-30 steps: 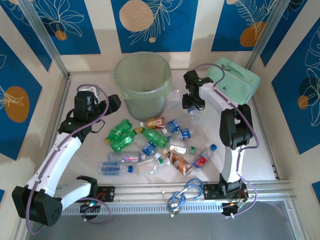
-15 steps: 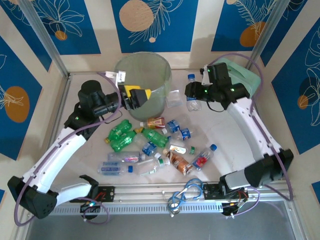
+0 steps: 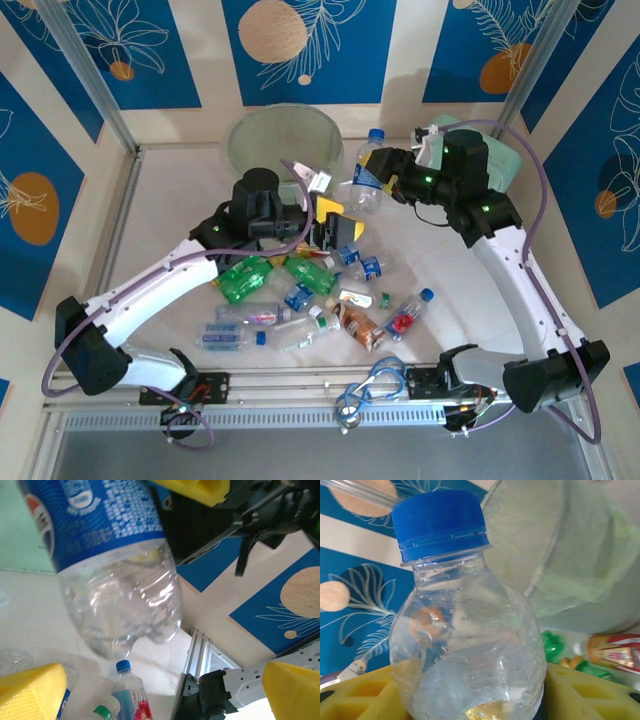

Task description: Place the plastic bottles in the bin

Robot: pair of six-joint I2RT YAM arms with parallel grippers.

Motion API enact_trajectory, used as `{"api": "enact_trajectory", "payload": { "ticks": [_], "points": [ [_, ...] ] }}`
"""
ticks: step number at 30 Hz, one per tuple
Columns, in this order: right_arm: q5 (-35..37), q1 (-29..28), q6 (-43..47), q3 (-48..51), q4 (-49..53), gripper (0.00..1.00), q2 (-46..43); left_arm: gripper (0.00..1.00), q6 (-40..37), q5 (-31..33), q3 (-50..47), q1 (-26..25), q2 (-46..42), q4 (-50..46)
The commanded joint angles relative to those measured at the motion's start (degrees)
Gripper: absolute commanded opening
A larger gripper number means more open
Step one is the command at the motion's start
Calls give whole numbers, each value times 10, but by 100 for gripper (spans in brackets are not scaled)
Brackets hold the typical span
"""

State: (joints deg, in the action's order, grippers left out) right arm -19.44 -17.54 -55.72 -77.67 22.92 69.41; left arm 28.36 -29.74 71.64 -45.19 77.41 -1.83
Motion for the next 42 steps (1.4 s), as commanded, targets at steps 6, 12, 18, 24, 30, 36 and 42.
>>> {"api": "enact_trajectory", "payload": {
  "ticks": [6, 12, 18, 24, 30, 36, 42],
  "points": [
    [-73, -2, -125, 30, -166, 61, -23, 100, 116, -12, -12, 0, -21, 166],
    [-88, 0, -178, 38, -245, 62, -19, 100, 211, 25, -50, 24, -36, 262],
    [-80, -6, -219, 62, -311, 62, -17, 100, 305, 28, -77, 49, -15, 370],
    [-74, -26, -218, 64, -321, 62, -4, 100, 330, -14, -48, 52, 25, 392],
    [-65, -30, -250, 92, -373, 63, 3, 96, 341, -23, -46, 51, 39, 409],
    [-65, -41, -264, 98, -395, 62, 18, 86, 374, -34, -47, 51, 54, 456],
    [-60, -44, -269, 100, -403, 62, 21, 73, 370, -45, -44, 52, 56, 451]
  ]
}}
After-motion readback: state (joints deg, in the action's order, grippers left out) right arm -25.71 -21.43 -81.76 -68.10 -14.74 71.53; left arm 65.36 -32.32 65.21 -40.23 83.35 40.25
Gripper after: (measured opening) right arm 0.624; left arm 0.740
